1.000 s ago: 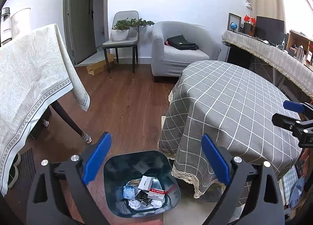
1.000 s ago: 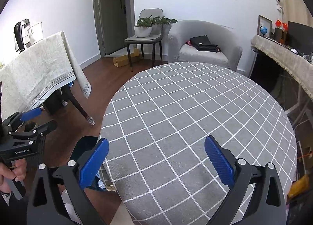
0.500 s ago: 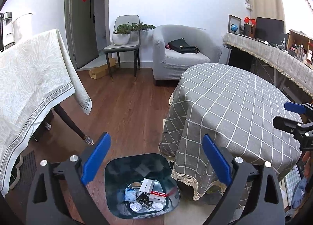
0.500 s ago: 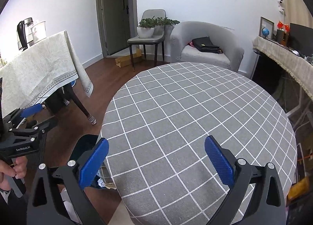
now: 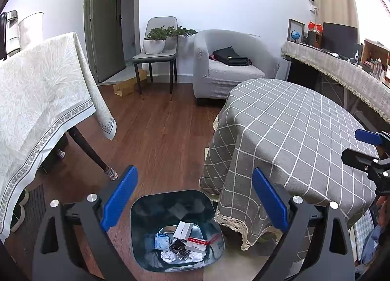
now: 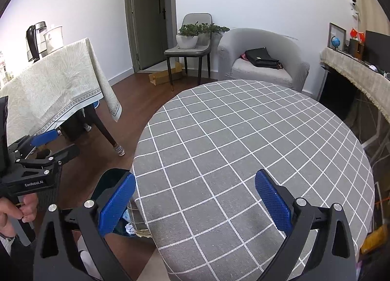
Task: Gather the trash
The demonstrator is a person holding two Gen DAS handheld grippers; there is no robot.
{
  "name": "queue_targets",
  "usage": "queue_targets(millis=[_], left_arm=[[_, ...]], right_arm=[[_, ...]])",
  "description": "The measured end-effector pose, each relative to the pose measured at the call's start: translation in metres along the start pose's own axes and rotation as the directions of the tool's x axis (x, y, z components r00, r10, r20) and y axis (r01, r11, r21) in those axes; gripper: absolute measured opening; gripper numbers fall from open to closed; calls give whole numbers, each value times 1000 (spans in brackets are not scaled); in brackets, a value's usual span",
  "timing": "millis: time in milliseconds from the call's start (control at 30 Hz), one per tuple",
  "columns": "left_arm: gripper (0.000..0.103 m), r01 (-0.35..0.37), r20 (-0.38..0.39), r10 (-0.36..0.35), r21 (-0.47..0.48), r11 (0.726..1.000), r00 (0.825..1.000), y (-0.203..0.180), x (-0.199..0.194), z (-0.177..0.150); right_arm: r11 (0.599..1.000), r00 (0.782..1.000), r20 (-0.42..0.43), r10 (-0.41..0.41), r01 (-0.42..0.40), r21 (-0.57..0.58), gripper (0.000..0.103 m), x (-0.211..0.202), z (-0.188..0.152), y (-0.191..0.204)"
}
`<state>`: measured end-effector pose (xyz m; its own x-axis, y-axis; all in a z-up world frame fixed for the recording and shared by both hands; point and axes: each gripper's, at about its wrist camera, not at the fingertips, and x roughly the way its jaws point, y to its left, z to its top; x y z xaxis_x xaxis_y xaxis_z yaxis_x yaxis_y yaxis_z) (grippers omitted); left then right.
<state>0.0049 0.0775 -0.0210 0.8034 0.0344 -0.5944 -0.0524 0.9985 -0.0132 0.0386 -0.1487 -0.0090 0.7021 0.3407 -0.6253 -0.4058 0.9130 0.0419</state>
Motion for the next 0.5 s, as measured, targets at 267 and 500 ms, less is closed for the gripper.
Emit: queue_targets(millis=[267, 500], left_arm=[[96, -1, -4, 1, -14, 1000, 1000, 3, 1, 0], [96, 0, -5, 0, -15, 1000, 1000, 3, 1, 0]], right_arm=[[1000, 1000, -1, 2, -2, 6, 99, 2, -2, 2], [1000, 1000, -3, -1, 1, 2, 99, 2, -3, 2]])
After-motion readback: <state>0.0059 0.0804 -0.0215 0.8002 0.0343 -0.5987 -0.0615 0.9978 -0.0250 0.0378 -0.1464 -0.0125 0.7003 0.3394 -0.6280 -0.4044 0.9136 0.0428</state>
